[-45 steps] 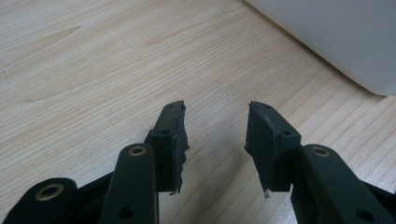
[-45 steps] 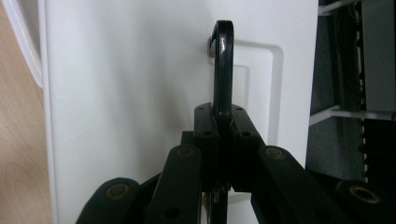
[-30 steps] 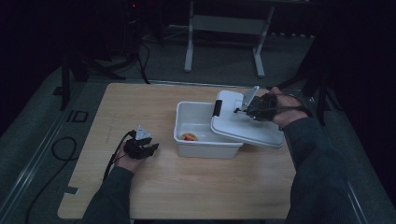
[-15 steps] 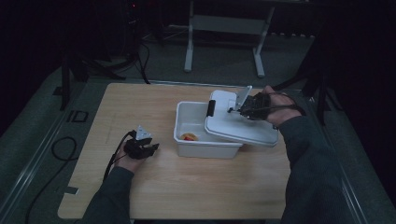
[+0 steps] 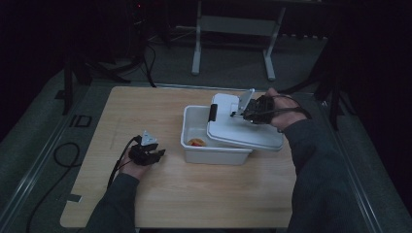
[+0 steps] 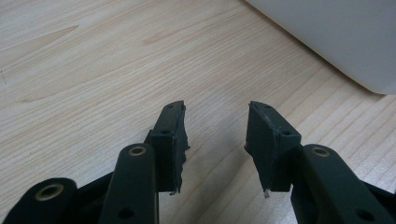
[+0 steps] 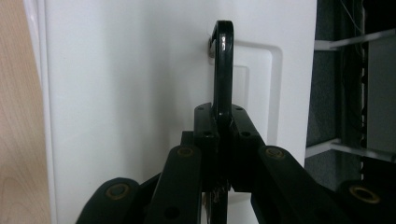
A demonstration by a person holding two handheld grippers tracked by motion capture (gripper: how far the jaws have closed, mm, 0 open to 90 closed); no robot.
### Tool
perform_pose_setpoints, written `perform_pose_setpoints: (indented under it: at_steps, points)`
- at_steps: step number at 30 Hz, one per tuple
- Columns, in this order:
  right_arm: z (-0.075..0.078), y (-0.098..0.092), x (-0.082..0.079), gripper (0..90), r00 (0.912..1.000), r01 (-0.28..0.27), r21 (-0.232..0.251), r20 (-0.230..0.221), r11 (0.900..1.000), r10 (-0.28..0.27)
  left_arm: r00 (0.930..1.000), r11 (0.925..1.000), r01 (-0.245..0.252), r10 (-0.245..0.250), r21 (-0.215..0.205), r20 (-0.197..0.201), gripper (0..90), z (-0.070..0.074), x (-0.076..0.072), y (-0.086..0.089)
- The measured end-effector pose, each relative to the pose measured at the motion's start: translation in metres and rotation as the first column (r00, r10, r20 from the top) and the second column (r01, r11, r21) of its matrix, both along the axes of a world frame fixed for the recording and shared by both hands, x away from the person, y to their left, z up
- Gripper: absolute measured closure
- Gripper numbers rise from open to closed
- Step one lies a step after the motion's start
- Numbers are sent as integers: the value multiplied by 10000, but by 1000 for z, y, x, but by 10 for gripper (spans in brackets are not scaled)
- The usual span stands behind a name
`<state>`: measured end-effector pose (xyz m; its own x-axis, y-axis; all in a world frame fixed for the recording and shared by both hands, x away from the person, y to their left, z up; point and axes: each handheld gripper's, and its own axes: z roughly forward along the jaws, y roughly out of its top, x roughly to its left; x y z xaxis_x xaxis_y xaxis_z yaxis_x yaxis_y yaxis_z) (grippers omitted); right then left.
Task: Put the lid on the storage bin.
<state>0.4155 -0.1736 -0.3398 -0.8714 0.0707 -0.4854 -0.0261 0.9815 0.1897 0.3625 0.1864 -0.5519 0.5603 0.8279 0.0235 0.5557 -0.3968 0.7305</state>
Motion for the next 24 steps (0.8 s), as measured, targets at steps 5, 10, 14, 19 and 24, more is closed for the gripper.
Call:
perform_pose_setpoints:
  at_steps: [5,10,14,19,24]
  points:
    - [1,6,0,842,9999,-103,42,2,9999,103,10000,10000,2,-2,2,-9,573,0,0,0]
    - [-1,12,0,842,9998,-197,28,-21,9998,197,10000,10000,5,-5,-1,5,573,0,0,0]
    - [-2,17,1,842,9996,-270,22,-55,9996,270,10000,10000,0,0,-16,-13,573,0,0,0]
    - [-1,24,1,842,9992,-397,57,-29,9992,398,10000,10000,-11,11,-47,-3,573,0,0,0]
    - [0,30,1,842,9985,-542,71,-1,9985,542,10000,10000,24,-24,-10,-19,573,0,-1,0]
